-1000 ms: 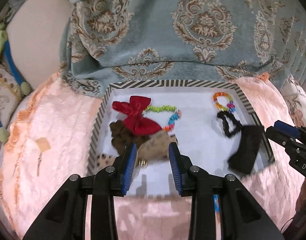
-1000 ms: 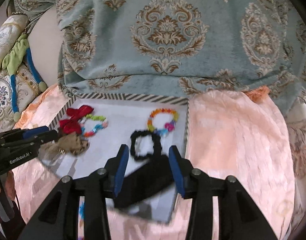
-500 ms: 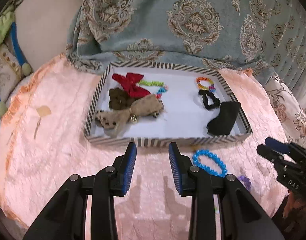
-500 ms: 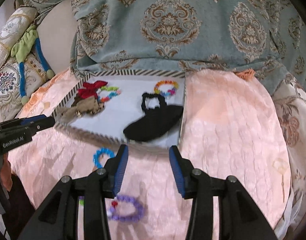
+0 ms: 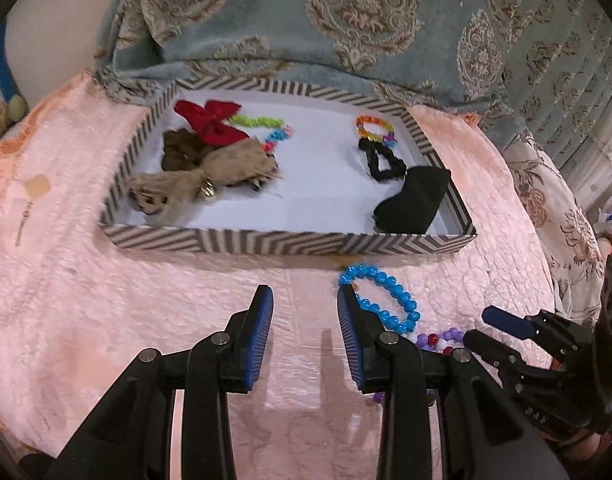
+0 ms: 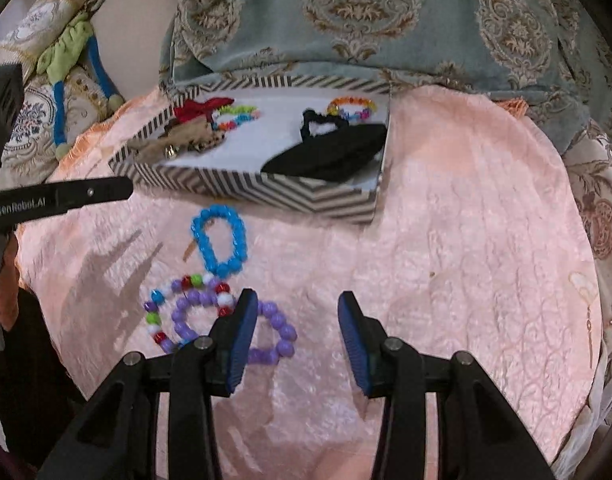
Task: Organize jewelry
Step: 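Withdraw both open tools from the box toward the blue and purple bracelets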
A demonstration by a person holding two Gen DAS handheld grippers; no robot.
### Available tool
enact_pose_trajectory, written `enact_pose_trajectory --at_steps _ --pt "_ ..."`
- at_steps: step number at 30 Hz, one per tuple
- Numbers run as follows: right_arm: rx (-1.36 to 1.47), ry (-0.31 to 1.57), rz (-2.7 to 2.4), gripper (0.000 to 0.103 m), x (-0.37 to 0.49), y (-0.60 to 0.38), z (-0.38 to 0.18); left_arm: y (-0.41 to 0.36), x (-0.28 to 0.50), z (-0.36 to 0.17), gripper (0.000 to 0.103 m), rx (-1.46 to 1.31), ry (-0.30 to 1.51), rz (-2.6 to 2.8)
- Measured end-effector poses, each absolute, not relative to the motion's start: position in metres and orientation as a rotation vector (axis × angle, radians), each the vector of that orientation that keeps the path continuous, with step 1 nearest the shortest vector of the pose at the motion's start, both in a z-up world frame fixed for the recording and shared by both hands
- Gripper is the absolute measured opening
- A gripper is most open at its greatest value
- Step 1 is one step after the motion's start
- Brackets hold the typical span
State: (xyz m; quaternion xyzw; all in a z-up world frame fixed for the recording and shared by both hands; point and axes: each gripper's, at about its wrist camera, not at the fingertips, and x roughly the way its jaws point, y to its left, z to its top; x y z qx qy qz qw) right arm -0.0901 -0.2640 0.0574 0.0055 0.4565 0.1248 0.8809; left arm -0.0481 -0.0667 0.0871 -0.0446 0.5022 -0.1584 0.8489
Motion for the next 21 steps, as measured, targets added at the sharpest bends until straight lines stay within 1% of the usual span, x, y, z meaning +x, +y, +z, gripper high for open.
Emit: enact_pose_trajectory --at_steps 4,5,7,15,21 --pt "0.035 0.932 0.316 0.038 -0.096 -0.258 0.063 -0.07 -0.042 0.079 0.017 -0.106 1.085 -0.332" --pt "0.039 0.931 0.336 0.033 -0.097 -0.255 0.064 -0.07 -0.041 0.078 0.017 -0.108 1.09 -0.33" --pt "0.038 0.936 0.364 0.027 -0.097 -0.248 0.064 -0.069 -0.038 0.075 0.017 -0.116 1.101 -0.326" --pt "0.016 0.963 0.389 0.023 -0.094 -0.233 0.052 -0.066 -0.036 0.074 0.017 -0.121 1.113 -0.334" --pt "0.02 0.957 0.386 0.022 -0.097 -0.233 0.053 -0.047 -0.041 0.077 0.017 -0.137 1.111 -0.314"
